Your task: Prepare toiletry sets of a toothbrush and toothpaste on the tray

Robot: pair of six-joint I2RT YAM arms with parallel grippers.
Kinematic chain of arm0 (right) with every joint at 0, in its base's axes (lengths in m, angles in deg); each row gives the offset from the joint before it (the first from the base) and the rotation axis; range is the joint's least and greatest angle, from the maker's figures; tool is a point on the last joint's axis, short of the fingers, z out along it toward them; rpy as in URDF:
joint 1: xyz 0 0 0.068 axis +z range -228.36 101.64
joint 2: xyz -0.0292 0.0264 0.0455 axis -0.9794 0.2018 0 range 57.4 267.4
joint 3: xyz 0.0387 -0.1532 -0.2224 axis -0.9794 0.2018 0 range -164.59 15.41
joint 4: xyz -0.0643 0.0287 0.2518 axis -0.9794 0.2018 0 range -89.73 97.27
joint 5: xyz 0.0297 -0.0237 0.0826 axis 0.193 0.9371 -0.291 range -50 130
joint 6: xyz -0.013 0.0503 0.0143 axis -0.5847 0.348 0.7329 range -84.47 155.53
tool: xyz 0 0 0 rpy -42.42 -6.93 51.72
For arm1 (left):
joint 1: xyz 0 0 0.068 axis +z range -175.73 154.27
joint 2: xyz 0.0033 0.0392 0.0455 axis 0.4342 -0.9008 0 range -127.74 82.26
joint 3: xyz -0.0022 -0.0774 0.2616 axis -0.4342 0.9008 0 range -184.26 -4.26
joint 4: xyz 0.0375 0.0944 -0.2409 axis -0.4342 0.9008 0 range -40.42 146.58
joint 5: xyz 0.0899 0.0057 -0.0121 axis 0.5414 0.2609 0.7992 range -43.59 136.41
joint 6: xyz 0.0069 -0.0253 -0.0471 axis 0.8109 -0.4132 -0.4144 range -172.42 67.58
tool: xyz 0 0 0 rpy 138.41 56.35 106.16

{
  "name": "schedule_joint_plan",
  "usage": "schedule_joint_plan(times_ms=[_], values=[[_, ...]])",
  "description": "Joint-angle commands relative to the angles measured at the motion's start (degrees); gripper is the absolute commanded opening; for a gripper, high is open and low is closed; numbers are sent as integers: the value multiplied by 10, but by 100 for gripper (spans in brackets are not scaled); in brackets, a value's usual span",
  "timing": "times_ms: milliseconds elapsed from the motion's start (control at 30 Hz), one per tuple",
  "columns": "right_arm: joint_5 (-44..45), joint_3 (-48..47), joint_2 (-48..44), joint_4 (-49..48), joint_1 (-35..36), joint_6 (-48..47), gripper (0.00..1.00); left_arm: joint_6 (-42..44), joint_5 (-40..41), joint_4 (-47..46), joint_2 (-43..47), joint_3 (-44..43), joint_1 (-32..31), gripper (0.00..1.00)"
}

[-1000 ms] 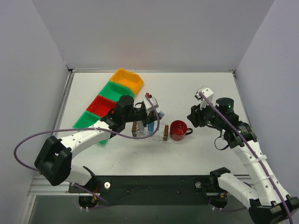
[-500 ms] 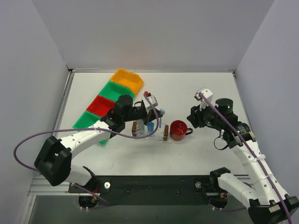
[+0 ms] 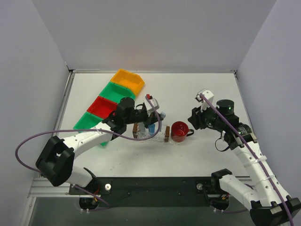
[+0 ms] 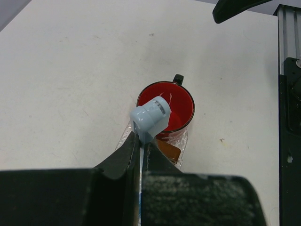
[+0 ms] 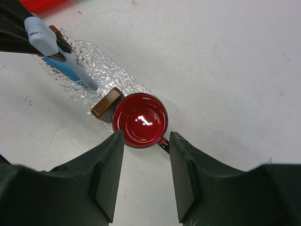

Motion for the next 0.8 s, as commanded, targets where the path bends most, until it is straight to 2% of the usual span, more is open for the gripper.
schedule_joint_plan(times_ms=[0, 767], values=[[-14, 3, 0, -23, -6, -1, 39, 1, 3, -44, -6, 5, -2, 0], [-20, 8, 9, -24, -7, -5, 39, -36, 30, -123, -18, 56, -2, 0]])
